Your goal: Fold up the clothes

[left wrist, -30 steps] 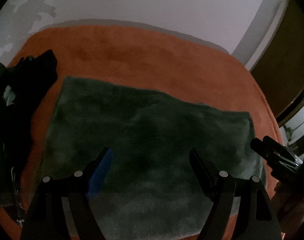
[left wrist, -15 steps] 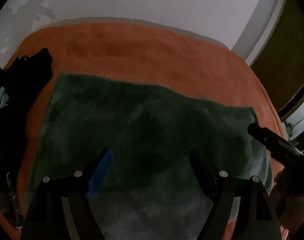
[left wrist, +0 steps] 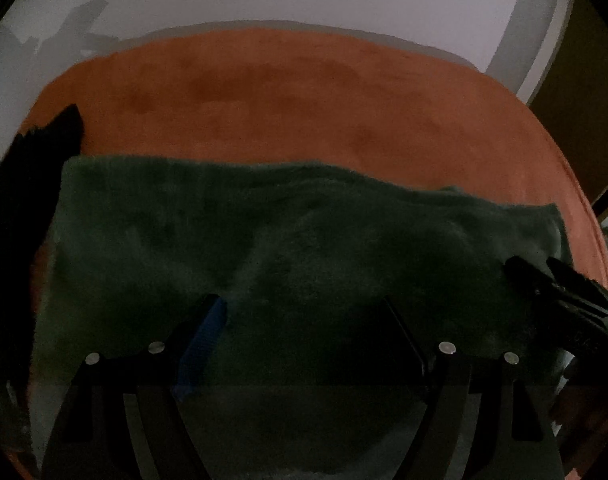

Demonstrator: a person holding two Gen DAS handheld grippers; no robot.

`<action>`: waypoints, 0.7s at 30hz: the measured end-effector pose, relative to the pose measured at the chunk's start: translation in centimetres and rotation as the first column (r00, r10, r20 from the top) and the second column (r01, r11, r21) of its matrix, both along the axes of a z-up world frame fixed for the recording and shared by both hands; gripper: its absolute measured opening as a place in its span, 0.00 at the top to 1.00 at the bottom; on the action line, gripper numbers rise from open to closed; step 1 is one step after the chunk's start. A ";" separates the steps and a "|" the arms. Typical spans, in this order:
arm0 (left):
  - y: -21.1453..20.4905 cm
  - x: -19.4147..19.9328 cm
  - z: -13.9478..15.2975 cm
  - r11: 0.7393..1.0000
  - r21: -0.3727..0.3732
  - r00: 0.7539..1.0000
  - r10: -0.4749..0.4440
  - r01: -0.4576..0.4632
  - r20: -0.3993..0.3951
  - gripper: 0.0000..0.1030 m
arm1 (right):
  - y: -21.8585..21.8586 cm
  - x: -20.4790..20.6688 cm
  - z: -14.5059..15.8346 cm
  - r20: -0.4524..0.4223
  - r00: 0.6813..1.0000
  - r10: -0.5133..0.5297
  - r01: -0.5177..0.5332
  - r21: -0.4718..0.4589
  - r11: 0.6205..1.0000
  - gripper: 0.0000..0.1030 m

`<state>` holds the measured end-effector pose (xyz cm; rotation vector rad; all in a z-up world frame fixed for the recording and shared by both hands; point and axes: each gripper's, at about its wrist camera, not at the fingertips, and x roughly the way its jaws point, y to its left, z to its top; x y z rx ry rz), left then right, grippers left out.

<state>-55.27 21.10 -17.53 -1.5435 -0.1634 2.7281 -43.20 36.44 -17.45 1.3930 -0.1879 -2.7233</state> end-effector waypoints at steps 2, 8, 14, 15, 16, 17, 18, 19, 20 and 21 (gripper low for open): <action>0.2 0.0 -0.2 1.000 -0.003 1.000 -0.002 0.002 -0.002 0.20 | -0.2 -0.1 -0.3 -0.003 1.000 0.010 -0.010 0.005 1.000 0.09; 1.0 -0.3 -0.5 0.998 -0.065 1.000 -0.013 0.012 -0.009 0.14 | 0.1 -0.3 -0.2 -0.005 1.000 0.009 -0.009 0.007 1.000 0.02; 0.1 0.2 -1.7 0.999 -0.009 0.999 0.037 -0.037 -0.033 0.00 | 0.4 -0.4 -0.4 0.001 1.000 0.009 -0.009 -0.014 1.000 0.00; -0.1 0.3 -1.9 0.999 0.011 0.999 0.043 -0.043 -0.033 0.00 | 0.4 -0.4 -0.3 -0.001 1.000 0.010 -0.010 -0.016 1.000 0.00; -0.2 0.3 -2.0 0.999 0.018 0.998 0.045 -0.044 -0.035 0.00 | 0.4 -0.4 -0.3 -0.004 1.000 0.011 -0.011 -0.015 1.000 0.00; -0.1 0.4 -2.1 0.999 0.013 0.998 0.043 -0.042 -0.037 0.00 | 0.4 -0.4 -0.3 -0.009 1.000 0.012 -0.012 -0.013 1.000 0.00; 0.1 0.5 -2.1 0.999 0.001 0.999 0.039 -0.039 -0.038 0.00 | 0.4 -0.3 -0.3 -0.013 1.000 0.013 -0.013 -0.012 1.000 0.00; 0.2 0.6 -2.1 0.999 -0.011 0.999 0.035 -0.036 -0.040 0.00 | 0.3 -0.2 -0.5 -0.015 1.000 0.014 -0.014 -0.010 1.000 0.00; 0.4 0.7 -2.1 0.999 -0.022 0.999 0.032 -0.033 -0.041 0.00 | 0.4 -0.1 -0.5 -0.016 1.000 0.014 -0.014 -0.010 1.000 0.00; 0.4 0.7 -2.2 0.999 -0.028 0.999 0.030 -0.031 -0.041 0.00 | 0.4 -0.1 -0.6 -0.017 1.000 0.014 -0.014 -0.009 1.000 0.00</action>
